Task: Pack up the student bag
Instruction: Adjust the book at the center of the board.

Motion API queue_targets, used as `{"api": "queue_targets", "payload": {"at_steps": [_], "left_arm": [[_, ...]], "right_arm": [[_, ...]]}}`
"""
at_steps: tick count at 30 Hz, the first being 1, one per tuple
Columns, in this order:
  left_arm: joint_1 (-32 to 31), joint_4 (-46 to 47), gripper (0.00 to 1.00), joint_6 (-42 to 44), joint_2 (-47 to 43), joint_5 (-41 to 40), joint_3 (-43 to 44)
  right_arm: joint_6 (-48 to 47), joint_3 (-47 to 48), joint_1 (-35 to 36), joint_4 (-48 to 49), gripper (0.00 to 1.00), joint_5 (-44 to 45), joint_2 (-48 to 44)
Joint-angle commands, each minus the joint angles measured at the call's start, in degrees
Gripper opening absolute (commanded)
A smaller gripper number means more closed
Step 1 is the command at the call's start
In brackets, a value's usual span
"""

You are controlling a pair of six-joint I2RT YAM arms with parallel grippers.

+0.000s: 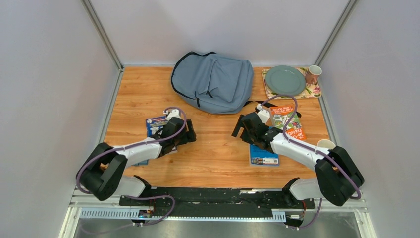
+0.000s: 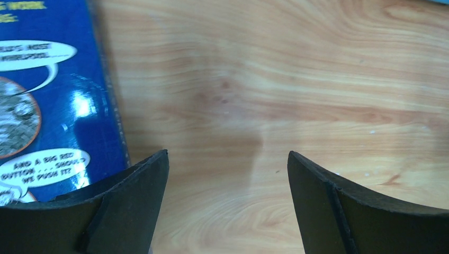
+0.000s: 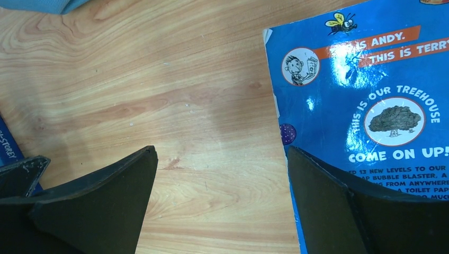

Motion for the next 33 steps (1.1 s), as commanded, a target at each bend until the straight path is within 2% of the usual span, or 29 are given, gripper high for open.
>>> {"api": "queue_targets", "payload": {"at_steps": [1,4,10,15,17,19,21,24,29,32,33], "left_arm": [[0.1,-11.8,0.91,2.9,-2.9,-7.1,-6.3],[0.8,-14.0,0.91,4.7,-5.0,-10.7,-7.3],[7.7,-13.2,0.92,8.0,-7.4,-6.8,-9.4],[9.1,-12.4,0.92,13.3,-8.7,-4.0,-7.3],[9.1,-12.3,0.92,14.4,-10.8,-1.1,-6.8],[9.0,-11.6,0.92,14.2,-13.0,1.9,-6.7],[9.0,-11.5,0.92,13.5,-16.6,3.5,-6.7],[9.0,-13.0,0.92,12.3,-21.3,6.5,-6.3],[9.0,-20.0,0.92,10.3,-26.6,3.0,-4.3],[9.1,-21.5,0.92,9.1,-30.1,3.3,-4.7],[9.1,-22.8,0.92,7.2,-31.0,1.1,-4.7]], "right_arm": [[-0.8,1.9,-0.3,1.6,0.97,-1.6,1.2],[-0.9,2.2,-0.3,2.3,0.97,-2.5,2.6],[-0.7,3.0,-0.3,2.9,0.97,-4.7,4.5],[1.5,2.8,-0.3,5.1,0.96,-6.4,3.8],[4.7,4.0,-0.3,5.6,0.96,-6.5,4.2],[9.8,4.3,-0.3,10.3,0.96,-8.4,4.9],[14.0,4.4,0.2,16.6,0.96,-8.4,7.1],[21.6,8.1,0.3,20.4,0.96,-7.0,13.0],[25.6,15.5,-0.3,22.6,0.96,-2.5,21.2],[31.2,15.7,-1.3,24.5,0.97,0.4,23.9],[32.9,15.5,-2.1,27.1,0.97,-0.1,24.6]]}}
